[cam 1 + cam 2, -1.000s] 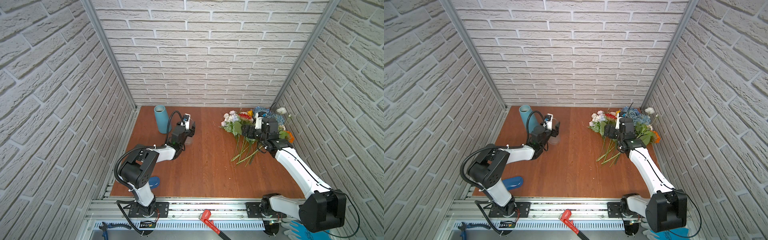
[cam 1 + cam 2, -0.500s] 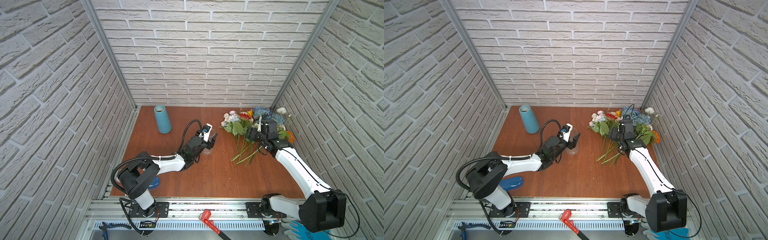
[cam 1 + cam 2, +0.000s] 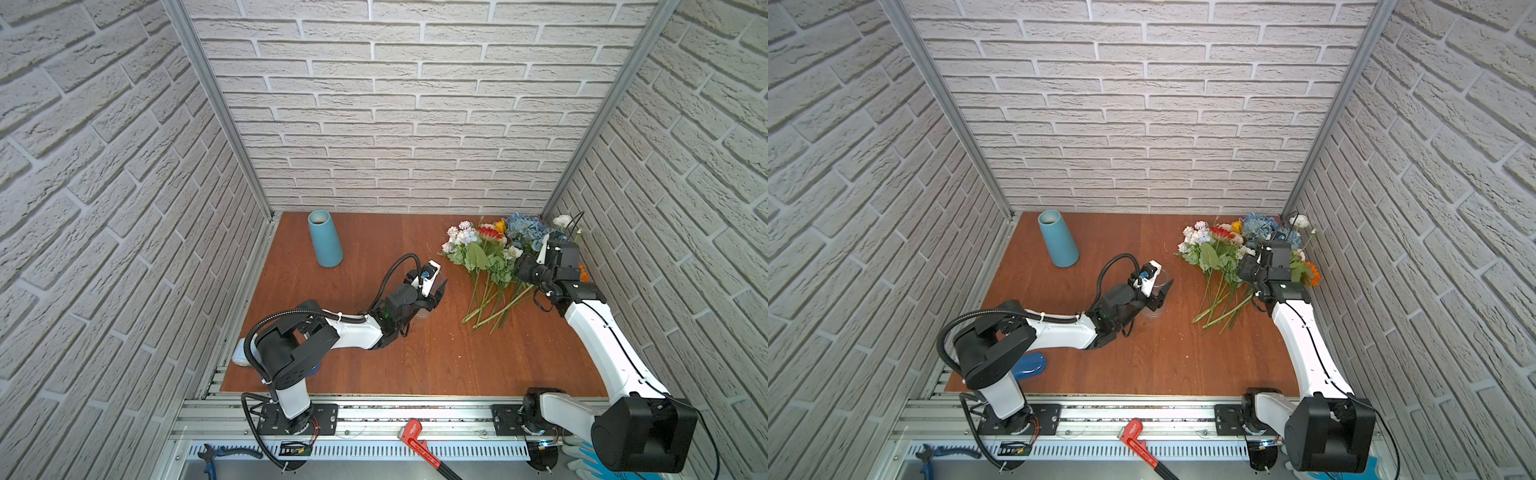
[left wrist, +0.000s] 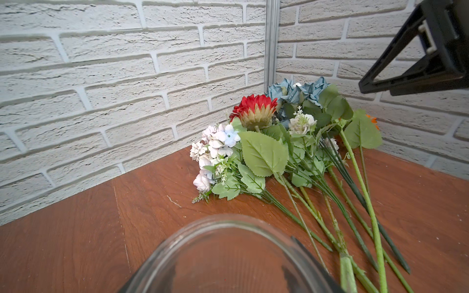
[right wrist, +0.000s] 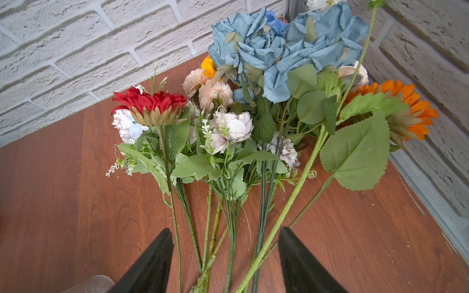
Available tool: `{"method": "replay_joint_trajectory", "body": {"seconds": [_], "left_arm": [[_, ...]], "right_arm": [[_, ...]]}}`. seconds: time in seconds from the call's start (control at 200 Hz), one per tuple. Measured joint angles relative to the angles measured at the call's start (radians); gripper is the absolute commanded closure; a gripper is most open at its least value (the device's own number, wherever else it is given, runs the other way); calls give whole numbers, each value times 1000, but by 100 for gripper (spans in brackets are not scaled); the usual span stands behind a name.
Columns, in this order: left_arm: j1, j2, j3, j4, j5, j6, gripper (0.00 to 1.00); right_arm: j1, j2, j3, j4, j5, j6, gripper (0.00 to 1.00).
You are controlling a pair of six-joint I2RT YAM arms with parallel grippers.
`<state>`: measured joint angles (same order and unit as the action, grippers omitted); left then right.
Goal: Arrange flowers in a vase
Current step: Place the vase at the center of the table.
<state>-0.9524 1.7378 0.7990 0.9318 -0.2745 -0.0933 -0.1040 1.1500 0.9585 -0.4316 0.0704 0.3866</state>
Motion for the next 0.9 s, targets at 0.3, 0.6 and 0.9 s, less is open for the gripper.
{"method": "replay_joint_trajectory", "body": {"seconds": [0.3, 0.6, 0.9], "left_arm": [[0, -151, 6, -106, 42, -66, 2], [97, -402, 6, -297, 165, -184, 2], [394, -391, 6, -386, 304, -342, 2]], "right_arm": [[-63, 65, 31, -40, -20, 19, 41], [-97, 137, 35, -6, -206, 21, 49], [5, 300, 109, 68, -361, 24, 68]]}}
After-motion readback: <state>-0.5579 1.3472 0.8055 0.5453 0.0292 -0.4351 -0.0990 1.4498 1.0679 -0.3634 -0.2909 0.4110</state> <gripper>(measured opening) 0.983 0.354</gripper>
